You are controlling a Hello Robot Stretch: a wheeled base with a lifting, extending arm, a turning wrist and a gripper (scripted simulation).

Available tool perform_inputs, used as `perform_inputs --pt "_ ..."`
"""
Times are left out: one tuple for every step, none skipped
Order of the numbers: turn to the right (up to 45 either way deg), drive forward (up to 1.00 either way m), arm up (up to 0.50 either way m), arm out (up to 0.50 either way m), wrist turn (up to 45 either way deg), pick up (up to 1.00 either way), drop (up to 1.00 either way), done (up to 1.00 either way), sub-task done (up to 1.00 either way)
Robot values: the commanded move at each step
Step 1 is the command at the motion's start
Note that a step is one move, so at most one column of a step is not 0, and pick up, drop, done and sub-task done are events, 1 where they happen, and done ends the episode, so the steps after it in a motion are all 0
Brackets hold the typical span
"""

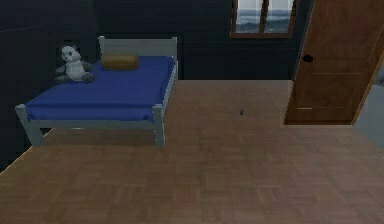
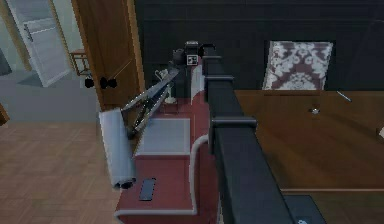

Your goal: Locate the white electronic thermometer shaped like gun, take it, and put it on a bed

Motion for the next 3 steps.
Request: perform_inputs --pt "0.0 0.0 0.0 -0.48 0.0 0.0 0.0 0.0 0.0" --pt "3.0 0.0 0.0 0.0 0.0 0.0 0.0 0.0 0.0" --pt "6.0 0.0 0.0 0.0 0.0 0.0 0.0 0.0 0.0"
